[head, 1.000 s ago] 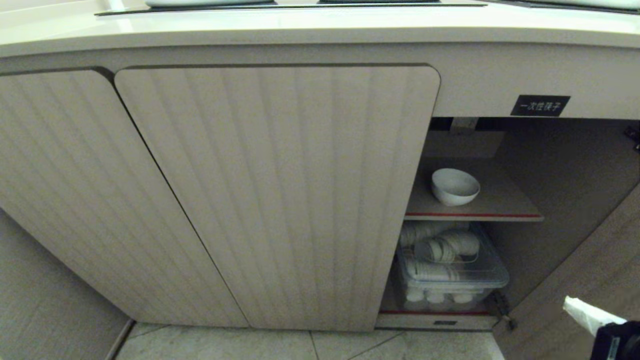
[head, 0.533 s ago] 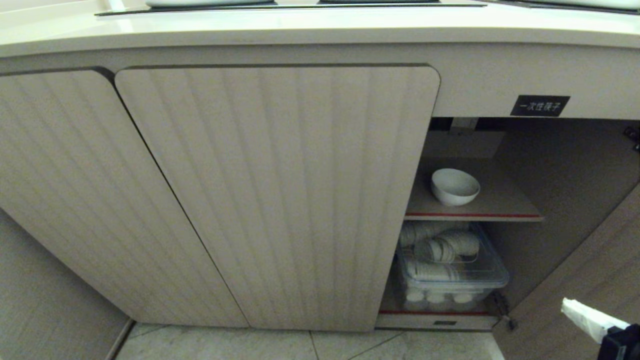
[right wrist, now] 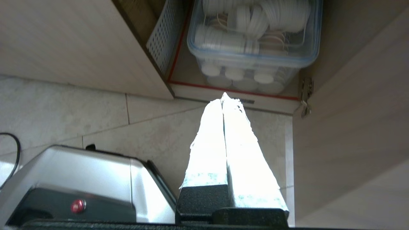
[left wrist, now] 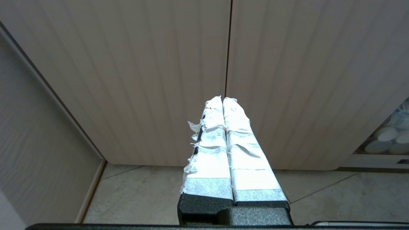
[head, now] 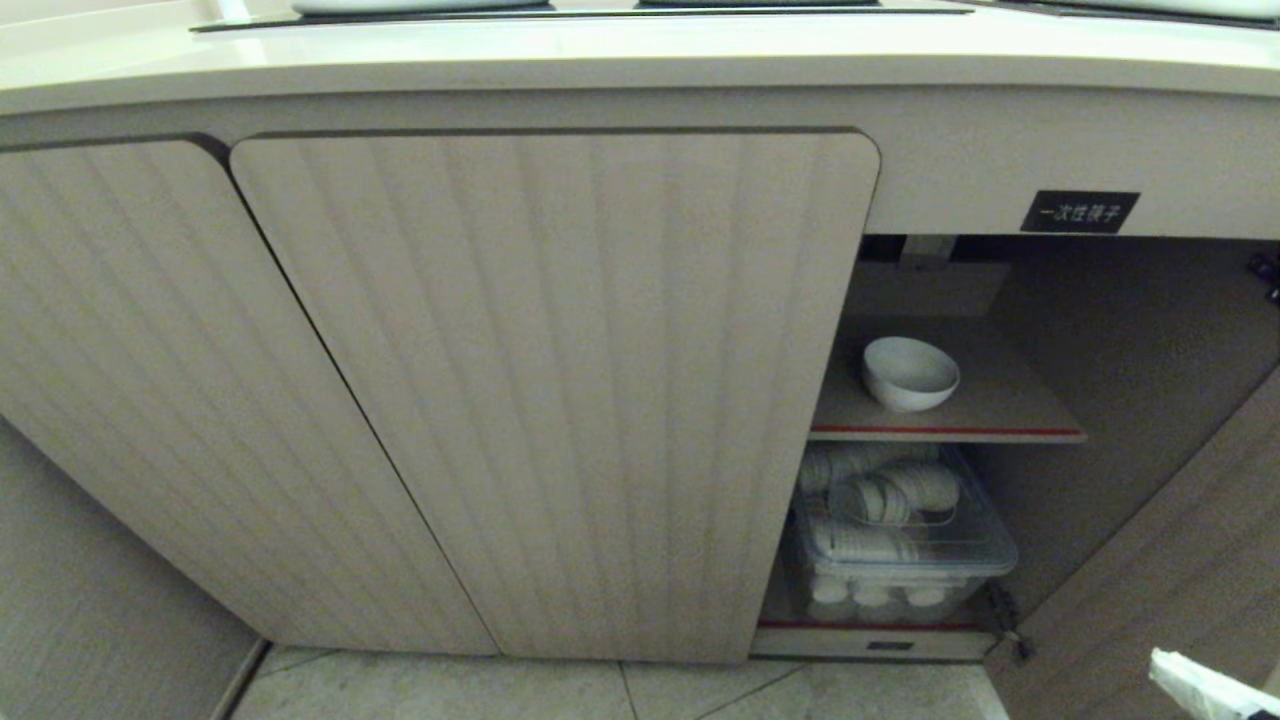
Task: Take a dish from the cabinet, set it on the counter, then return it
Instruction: Close the cabinet door
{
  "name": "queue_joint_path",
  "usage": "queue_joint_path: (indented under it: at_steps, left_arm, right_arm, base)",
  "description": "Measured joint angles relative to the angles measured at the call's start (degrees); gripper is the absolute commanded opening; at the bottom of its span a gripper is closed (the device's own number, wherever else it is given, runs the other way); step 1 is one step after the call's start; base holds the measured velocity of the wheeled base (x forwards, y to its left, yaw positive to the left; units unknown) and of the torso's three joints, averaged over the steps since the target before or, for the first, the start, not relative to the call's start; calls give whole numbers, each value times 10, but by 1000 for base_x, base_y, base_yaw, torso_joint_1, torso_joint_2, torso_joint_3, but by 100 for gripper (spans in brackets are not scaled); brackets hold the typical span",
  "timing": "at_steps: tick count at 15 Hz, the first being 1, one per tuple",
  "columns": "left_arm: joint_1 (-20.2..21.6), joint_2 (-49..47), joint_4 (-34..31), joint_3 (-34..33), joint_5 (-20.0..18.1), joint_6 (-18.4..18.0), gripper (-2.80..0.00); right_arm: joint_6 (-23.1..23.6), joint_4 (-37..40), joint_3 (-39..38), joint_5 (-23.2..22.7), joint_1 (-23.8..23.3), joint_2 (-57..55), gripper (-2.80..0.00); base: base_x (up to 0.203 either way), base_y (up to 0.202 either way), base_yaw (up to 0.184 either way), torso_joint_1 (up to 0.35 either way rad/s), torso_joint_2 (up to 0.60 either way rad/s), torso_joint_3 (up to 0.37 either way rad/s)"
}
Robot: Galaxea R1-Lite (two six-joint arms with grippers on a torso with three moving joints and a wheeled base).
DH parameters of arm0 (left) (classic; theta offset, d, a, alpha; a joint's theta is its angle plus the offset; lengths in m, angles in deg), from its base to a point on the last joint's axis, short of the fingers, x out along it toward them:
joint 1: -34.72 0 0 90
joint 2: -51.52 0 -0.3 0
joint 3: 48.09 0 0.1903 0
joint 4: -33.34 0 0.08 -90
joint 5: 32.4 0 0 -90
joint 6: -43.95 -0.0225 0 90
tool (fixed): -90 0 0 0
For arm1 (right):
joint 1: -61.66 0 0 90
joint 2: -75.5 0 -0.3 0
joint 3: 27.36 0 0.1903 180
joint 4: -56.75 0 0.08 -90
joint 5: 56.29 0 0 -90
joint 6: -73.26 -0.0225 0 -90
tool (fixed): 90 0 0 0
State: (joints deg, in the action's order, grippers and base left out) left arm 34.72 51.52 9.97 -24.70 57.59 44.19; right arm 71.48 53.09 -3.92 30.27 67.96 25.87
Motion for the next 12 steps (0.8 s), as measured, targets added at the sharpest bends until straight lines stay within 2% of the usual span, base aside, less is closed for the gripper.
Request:
queue_joint_path:
  at_steps: [5,12]
  left_arm:
    - [0,0,0,0,0,0,-280]
    - [0,0,0,0,0,0,-280]
  right_arm:
    - [29,122,0,1,-7,100,-280]
    - [83,230,0,-2,-47,227,-280]
  base:
    - [0,0,0,0,0,0]
    - [0,0,0,0,0,0]
